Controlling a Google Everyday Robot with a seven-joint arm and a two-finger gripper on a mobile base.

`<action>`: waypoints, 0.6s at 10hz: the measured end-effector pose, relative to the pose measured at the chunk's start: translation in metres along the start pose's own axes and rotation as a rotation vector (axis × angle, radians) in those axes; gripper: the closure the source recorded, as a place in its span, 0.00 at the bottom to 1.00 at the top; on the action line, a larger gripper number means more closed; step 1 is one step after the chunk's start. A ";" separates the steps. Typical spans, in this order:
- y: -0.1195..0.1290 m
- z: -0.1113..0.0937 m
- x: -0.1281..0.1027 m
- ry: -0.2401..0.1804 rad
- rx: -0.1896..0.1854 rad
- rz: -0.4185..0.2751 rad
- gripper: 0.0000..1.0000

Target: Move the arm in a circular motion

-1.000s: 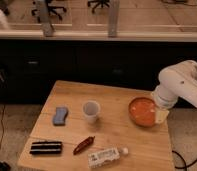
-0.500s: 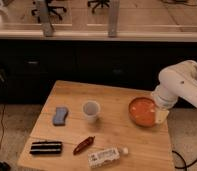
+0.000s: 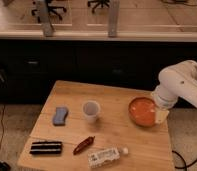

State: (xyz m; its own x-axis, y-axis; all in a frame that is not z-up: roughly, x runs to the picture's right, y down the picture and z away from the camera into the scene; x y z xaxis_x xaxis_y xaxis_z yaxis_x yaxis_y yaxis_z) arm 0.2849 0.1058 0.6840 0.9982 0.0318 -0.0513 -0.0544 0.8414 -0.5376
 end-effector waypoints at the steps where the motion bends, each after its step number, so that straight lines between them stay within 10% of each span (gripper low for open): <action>1: 0.000 0.000 0.000 0.000 0.000 0.000 0.20; 6: -0.019 0.004 -0.056 0.019 -0.003 -0.057 0.20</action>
State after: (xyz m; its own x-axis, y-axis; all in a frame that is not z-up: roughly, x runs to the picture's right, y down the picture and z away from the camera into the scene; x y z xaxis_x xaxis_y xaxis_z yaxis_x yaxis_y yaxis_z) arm 0.2304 0.0902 0.7007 0.9990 -0.0260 -0.0367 0.0019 0.8401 -0.5424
